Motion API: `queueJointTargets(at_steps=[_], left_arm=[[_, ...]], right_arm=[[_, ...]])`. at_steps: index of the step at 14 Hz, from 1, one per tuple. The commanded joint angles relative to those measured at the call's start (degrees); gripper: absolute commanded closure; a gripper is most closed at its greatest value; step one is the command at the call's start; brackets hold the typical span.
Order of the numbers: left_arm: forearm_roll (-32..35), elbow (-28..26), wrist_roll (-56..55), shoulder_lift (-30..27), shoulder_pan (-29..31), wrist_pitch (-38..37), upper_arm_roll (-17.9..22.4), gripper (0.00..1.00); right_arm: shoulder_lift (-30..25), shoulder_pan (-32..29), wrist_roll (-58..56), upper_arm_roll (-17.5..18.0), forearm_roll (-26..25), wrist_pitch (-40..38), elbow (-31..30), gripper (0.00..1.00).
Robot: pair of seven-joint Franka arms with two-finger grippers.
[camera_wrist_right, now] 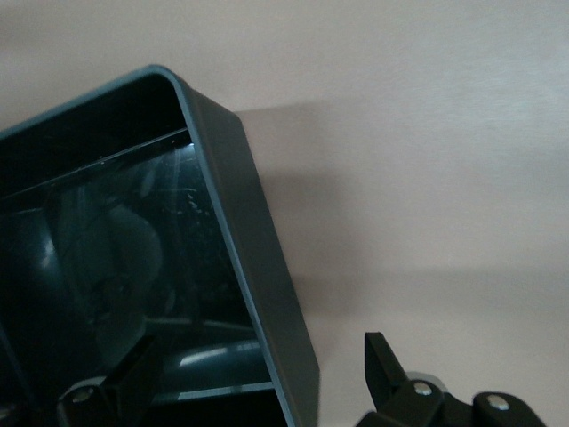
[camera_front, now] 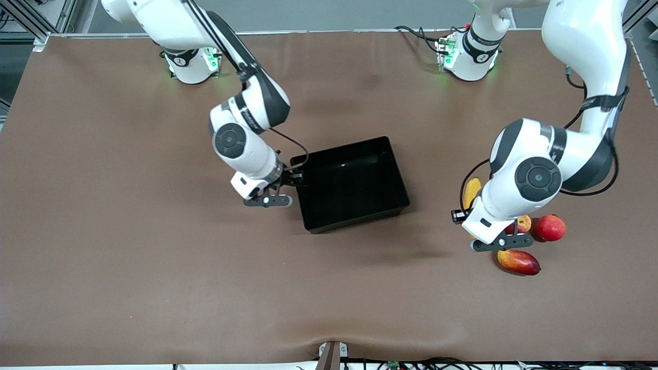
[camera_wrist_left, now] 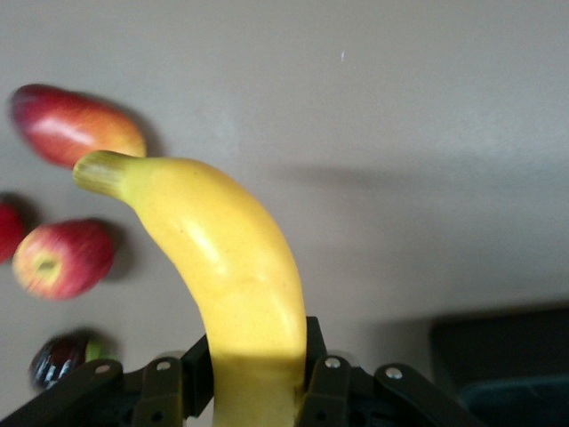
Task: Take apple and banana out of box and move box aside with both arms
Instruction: 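Carry the banana beside the fruits while the right gripper grips the tray, then release the banana with the left gripper while the right gripper drags the tray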
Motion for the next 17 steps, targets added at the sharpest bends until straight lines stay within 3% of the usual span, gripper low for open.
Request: queueJointTargets(at_steps=[1,2,3,4,5,11,12,13,14,17], left_arm=[[1.0,-9.1,5.8,-1.8,2.1,8.0,-0.4,1.00],[3.5,-10.3,8.2,-1.1,2.3,8.7,-0.4,1.00],[7.6,-12.2,10.1,-0.7,3.7,11.3,-0.5,1.00],[9.8,-14.8,10.9,-0.7,5.3,15.5,-0.5,1.00],[10.4,-17.3,11.4,-0.2,6.3,20.1,-0.5,1.00],[11.5,-21.2,12.1,5.1,10.4,31.3,-0.5,1.00],[11.4,-21.0,12.1,5.3,10.6,31.4,-0.5,0.66],[11.3,-20.9,11.7,5.2,10.7,31.5,-0.5,0.06],[11.3,-20.5,11.4,4.1,11.2,31.3,-0.6,0.00],[10.3,-18.6,10.7,-1.0,11.3,26.0,-1.7,0.00]], right_arm=[[3.5,2.0,2.5,-0.7,-4.6,1.4,2.9,0.47],[3.5,1.7,2.5,-0.7,-6.1,1.4,3.0,0.63],[3.6,1.5,2.5,-0.7,-6.4,1.5,3.1,0.72],[3.7,1.3,2.2,-0.7,-6.4,1.4,3.5,0.91],[3.9,1.2,2.4,-0.6,-6.3,1.0,4.2,1.00],[3.2,0.7,5.9,-0.7,-6.1,-2.1,6.3,1.00],[3.1,0.8,7.5,-0.7,-5.9,-6.6,9.1,1.00],[3.1,0.6,9.5,-0.8,-6.1,-11.8,12.3,1.00],[3.0,-0.6,9.7,-0.8,-6.3,-17.0,15.1,1.00],[-1.0,-4.9,7.7,-0.6,-6.1,-25.5,16.8,1.00]])
